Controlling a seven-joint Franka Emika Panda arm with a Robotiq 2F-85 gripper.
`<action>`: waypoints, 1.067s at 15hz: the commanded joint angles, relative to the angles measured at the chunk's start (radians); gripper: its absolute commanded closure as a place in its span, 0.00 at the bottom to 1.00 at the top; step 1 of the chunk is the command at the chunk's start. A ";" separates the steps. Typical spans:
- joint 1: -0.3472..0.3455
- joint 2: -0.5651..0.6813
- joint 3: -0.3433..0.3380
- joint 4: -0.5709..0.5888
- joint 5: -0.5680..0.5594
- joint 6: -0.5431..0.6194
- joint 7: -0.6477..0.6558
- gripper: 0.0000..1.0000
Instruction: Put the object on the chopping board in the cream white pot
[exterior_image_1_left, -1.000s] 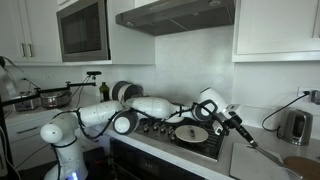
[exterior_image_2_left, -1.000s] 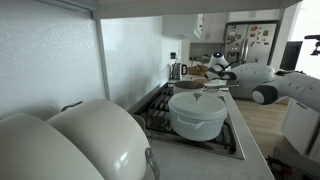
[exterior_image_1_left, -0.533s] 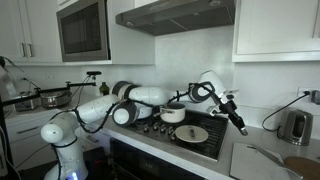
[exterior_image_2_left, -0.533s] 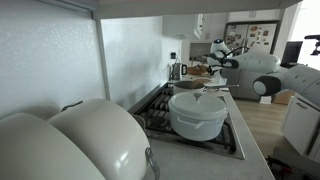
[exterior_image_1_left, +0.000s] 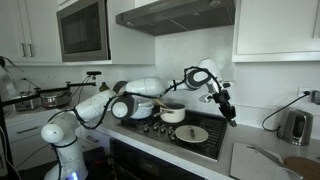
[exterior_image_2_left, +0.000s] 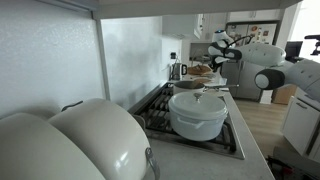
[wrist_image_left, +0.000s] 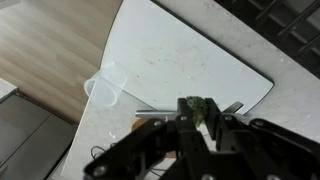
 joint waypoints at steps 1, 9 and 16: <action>0.010 -0.081 0.034 -0.046 -0.001 -0.130 -0.077 0.95; 0.033 -0.151 0.078 -0.038 0.000 -0.338 -0.210 0.95; 0.074 -0.207 0.111 -0.032 0.002 -0.435 -0.337 0.95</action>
